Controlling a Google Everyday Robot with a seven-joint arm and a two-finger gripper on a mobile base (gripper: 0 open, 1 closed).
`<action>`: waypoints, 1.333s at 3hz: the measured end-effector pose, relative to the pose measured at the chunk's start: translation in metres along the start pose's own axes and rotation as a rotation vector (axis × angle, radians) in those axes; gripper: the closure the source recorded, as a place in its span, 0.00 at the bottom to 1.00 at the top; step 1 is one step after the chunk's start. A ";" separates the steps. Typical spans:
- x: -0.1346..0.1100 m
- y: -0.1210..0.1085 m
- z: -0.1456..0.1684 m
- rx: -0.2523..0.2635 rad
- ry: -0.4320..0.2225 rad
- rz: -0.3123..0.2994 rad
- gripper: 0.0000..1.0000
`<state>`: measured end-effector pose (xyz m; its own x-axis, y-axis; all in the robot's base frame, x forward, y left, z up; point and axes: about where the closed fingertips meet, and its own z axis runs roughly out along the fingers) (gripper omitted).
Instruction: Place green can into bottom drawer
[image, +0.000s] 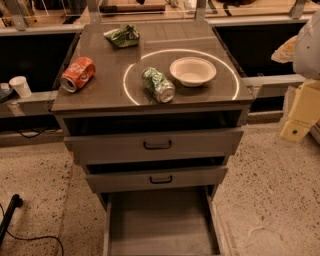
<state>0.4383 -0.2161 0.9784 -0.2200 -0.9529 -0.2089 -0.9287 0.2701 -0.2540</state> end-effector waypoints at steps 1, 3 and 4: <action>0.000 0.000 0.000 0.000 0.000 0.000 0.00; -0.075 -0.017 0.023 -0.033 -0.057 -0.130 0.00; -0.142 -0.018 0.043 -0.059 -0.088 -0.229 0.00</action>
Offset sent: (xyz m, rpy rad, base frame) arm 0.0358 0.0584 -0.0017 0.0096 0.0083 0.1358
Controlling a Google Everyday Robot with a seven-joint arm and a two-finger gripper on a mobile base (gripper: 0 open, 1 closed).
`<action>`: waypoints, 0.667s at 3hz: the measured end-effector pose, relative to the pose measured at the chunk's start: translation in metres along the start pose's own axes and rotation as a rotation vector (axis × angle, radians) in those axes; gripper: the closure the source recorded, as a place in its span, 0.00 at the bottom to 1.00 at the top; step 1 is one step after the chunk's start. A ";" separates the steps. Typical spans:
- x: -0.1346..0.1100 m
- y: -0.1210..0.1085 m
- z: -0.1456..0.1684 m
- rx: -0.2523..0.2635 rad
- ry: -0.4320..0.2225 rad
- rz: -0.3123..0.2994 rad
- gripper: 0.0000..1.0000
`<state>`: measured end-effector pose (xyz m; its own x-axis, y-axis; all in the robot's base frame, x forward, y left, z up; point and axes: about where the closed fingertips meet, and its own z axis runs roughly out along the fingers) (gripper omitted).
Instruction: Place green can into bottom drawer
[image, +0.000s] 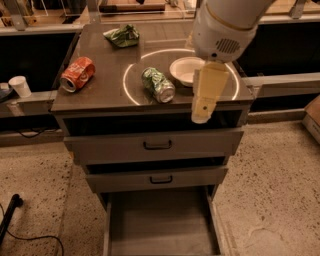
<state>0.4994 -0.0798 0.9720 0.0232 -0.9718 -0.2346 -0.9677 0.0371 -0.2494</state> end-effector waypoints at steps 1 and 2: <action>-0.053 -0.008 0.023 0.001 -0.033 -0.083 0.00; -0.053 -0.008 0.023 0.001 -0.033 -0.083 0.00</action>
Offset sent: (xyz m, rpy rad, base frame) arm 0.0109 0.0492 -0.0075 0.0093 -0.0169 0.0745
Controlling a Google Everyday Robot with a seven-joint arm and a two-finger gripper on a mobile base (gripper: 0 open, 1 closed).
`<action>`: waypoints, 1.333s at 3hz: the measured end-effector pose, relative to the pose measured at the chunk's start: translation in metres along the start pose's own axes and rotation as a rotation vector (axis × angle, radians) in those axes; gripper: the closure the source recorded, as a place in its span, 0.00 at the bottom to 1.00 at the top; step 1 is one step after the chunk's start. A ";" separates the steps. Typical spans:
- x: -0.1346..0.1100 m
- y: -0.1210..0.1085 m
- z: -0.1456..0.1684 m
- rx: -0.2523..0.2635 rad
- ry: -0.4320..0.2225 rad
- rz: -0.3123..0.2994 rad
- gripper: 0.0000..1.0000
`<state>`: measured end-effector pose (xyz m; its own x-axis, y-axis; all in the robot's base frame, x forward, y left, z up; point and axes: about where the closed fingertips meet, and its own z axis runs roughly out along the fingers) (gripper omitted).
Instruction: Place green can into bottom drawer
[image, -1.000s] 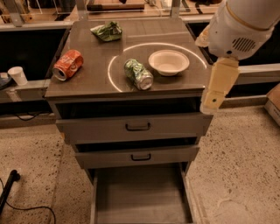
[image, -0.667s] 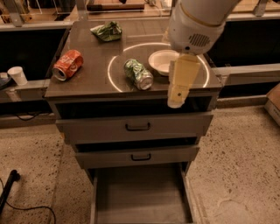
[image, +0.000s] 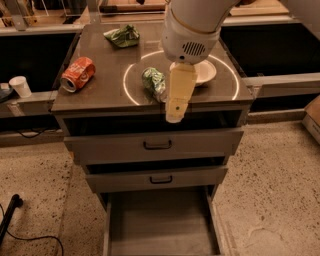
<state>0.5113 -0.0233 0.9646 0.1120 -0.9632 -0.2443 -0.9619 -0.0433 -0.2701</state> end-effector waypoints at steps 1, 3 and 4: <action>-0.001 -0.017 0.007 0.006 -0.002 0.053 0.00; -0.022 -0.082 0.044 0.030 -0.023 0.144 0.00; -0.035 -0.099 0.060 0.015 -0.044 0.137 0.00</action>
Offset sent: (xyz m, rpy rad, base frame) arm 0.0921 0.0335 -0.0201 0.0693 0.0279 -0.1568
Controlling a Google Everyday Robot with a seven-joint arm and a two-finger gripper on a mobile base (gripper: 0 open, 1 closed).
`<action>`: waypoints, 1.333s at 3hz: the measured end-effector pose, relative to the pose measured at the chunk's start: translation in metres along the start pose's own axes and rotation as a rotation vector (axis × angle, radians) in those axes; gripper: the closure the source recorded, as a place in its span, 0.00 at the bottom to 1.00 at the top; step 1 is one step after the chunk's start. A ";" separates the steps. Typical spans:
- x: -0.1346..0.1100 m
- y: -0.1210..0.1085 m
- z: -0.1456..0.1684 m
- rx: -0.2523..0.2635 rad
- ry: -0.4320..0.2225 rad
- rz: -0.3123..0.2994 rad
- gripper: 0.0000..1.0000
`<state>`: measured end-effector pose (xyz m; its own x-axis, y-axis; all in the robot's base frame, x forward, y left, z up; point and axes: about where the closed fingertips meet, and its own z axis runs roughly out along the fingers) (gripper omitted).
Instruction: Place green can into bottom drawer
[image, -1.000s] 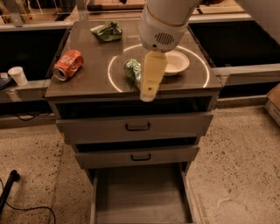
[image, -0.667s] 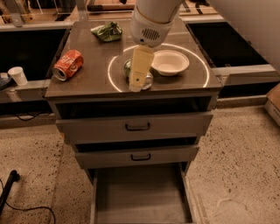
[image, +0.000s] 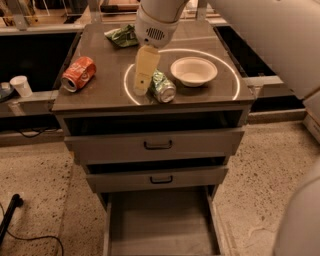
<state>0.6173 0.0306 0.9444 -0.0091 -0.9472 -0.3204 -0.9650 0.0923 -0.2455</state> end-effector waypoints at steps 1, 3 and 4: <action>-0.011 -0.010 0.013 -0.019 -0.013 -0.004 0.00; -0.006 -0.024 0.031 -0.014 -0.031 0.054 0.00; 0.007 -0.028 0.044 -0.020 -0.026 0.109 0.00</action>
Offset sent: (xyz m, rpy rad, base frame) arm 0.0357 0.0181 -0.0165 0.0492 0.0132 -0.0153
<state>0.6556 0.0351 0.9091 -0.1074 -0.9238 -0.3675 -0.9637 0.1876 -0.1900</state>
